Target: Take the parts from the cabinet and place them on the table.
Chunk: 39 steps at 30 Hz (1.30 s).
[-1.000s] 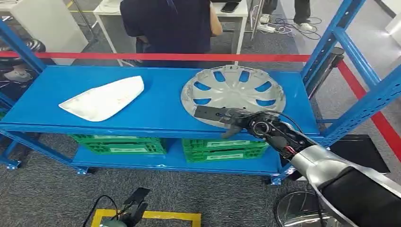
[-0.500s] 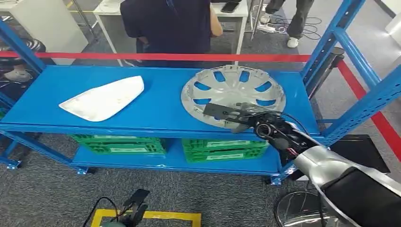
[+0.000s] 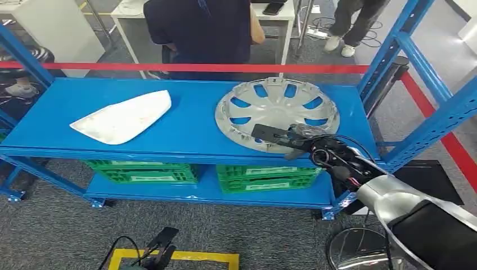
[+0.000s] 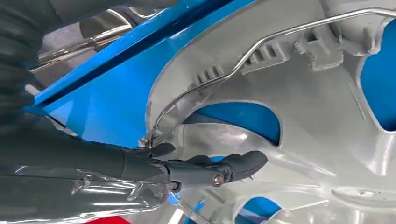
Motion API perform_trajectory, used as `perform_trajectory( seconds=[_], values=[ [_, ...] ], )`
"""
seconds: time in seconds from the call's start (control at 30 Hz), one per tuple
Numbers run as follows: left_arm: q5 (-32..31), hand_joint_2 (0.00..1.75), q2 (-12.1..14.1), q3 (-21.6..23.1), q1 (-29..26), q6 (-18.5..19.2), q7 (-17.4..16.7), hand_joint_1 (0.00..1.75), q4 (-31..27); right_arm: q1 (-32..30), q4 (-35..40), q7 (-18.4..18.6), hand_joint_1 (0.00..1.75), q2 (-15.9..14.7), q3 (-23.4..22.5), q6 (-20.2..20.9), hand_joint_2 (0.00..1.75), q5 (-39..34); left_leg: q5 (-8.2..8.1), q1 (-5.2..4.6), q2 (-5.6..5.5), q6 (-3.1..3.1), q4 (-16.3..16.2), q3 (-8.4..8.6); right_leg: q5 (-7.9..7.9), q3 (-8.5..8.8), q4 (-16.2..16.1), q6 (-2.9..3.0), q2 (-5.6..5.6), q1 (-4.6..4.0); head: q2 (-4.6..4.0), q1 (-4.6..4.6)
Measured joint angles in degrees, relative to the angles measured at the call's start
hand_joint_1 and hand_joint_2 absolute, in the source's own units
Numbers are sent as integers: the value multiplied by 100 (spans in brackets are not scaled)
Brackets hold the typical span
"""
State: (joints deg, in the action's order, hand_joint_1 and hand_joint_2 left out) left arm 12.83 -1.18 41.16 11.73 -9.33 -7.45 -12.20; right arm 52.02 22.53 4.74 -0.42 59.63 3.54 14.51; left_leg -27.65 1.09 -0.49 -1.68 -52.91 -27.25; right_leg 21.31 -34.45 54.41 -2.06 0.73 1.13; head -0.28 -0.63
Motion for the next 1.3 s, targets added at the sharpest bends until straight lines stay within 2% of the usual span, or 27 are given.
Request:
perform_trajectory(
  seconds=[0.73,0.77,0.8,0.83,1.3],
  values=[
    [52,0,7,118,0,18,2,0,0,-90,0,-254,3,-11,-9,-55,175,-72,0,0,2,0,0,2,0,0,0,0,0,0,0,0],
    [57,0,9,125,0,20,2,0,-2,-92,0,-256,72,-11,-9,-57,175,-72,0,0,2,0,0,2,0,0,0,0,0,0,0,0],
    [61,0,9,127,0,20,2,0,0,-96,0,-260,168,-11,-9,-63,175,-72,0,0,2,0,0,2,0,0,0,0,0,0,0,0],
    [72,0,9,131,0,20,2,0,-2,-101,0,-269,175,-11,-11,-74,175,-72,0,0,2,0,0,2,0,0,0,0,0,0,0,0],
    [103,0,7,149,-4,15,17,0,0,-203,2,-369,175,-11,-20,-129,175,-136,0,0,0,0,0,1,0,2,0,0,-2,0,0,0]
  ],
)
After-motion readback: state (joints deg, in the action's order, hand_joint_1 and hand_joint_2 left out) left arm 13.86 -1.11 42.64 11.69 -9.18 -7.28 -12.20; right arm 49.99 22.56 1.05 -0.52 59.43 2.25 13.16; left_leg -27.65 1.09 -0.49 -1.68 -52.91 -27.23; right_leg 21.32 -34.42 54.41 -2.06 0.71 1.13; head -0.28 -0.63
